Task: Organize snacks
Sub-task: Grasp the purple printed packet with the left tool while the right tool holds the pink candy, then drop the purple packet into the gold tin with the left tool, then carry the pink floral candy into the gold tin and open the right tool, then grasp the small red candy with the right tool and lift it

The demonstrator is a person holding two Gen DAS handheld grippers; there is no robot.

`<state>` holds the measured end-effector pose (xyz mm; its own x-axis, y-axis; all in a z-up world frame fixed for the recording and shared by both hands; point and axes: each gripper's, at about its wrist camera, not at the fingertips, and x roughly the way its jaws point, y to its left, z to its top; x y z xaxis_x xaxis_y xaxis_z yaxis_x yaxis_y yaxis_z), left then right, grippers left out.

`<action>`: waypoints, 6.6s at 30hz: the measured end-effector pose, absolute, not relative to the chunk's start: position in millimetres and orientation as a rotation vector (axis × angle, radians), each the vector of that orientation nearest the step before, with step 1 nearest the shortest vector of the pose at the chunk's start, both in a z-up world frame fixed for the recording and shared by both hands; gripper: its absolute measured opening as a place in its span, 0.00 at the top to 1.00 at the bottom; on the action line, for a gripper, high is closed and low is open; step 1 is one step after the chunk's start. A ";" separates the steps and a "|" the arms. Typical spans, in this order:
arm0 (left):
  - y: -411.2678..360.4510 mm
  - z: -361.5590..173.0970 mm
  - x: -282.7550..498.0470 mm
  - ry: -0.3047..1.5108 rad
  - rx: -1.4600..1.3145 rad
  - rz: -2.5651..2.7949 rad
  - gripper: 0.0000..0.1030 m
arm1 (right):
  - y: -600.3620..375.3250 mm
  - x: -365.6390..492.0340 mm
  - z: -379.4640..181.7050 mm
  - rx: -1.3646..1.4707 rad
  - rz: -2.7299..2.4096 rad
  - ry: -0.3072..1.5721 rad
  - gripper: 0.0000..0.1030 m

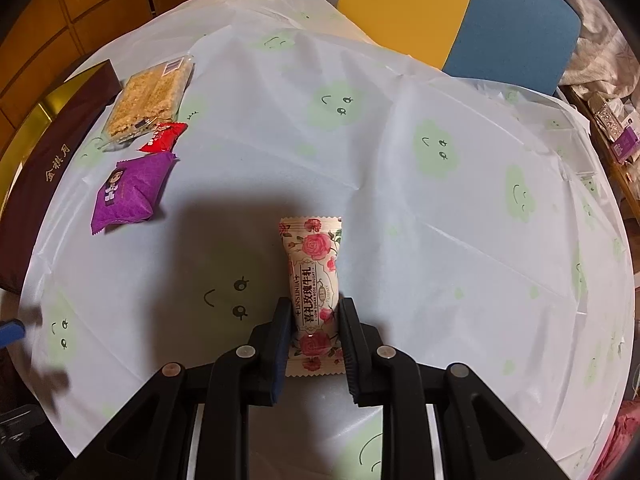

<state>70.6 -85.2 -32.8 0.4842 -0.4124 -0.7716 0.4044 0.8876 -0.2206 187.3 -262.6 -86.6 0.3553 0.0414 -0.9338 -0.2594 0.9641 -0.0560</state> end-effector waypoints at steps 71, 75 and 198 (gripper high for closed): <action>75.9 -3.0 170.8 0.927 -0.464 -0.166 0.61 | -254.5 179.3 -89.6 -0.282 0.193 1.152 0.77; 85.0 -18.1 186.2 0.956 -0.513 -0.162 0.59 | -254.6 179.1 -89.5 -0.282 0.194 1.151 0.77; -65.8 -84.2 31.0 0.771 0.019 -0.570 0.49 | -155.2 203.3 -50.0 -0.144 0.431 1.107 0.65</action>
<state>31.0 -65.8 -84.2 0.5745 -0.4797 -0.6632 0.4930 0.8496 -0.1874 203.3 -155.2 -50.0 0.3743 0.2650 -0.8887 -0.4062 0.9083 0.0998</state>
